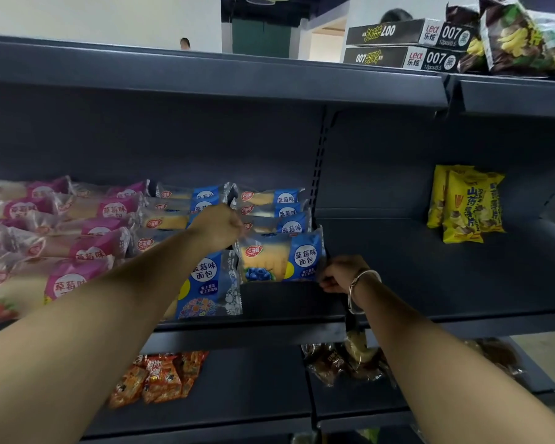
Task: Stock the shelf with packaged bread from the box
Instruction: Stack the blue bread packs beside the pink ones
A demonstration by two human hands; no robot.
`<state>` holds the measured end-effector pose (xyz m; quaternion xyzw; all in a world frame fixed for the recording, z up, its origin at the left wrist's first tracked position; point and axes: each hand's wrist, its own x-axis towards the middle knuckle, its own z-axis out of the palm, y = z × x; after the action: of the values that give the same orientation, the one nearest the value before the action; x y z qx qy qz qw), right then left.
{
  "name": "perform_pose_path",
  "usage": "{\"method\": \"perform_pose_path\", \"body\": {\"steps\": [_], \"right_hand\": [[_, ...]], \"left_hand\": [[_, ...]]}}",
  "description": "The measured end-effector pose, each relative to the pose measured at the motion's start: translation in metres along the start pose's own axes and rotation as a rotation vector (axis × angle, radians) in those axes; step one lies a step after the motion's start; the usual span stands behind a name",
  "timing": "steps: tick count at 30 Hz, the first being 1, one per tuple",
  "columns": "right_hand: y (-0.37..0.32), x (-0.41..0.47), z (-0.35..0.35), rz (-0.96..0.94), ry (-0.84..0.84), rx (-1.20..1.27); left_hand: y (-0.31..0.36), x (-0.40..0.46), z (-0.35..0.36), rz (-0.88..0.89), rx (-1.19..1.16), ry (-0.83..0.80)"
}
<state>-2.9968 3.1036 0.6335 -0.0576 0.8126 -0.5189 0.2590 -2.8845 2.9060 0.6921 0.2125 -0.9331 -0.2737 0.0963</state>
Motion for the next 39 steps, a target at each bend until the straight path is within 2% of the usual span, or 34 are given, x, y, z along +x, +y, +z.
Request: {"method": "perform_pose_path", "body": {"steps": [8,16,27,34,39], "right_hand": [[-0.001,-0.008,-0.002,-0.022,0.013,-0.048],[0.003,-0.012,0.004,-0.037,0.103,-0.207],[0.008,-0.034,0.022,-0.022,0.234,-0.309],[0.004,-0.093,0.037,-0.001,0.275,-0.331],[0.008,-0.165,0.058,-0.12,0.483,-0.298]], "left_hand": [[0.0,-0.002,0.001,0.015,-0.024,0.082],[-0.006,-0.008,-0.003,0.04,0.006,0.15],[-0.014,-0.037,-0.008,0.034,-0.031,0.209],[-0.032,-0.078,-0.021,0.049,-0.058,0.206],[-0.049,-0.13,-0.036,0.046,-0.131,0.277]]}}
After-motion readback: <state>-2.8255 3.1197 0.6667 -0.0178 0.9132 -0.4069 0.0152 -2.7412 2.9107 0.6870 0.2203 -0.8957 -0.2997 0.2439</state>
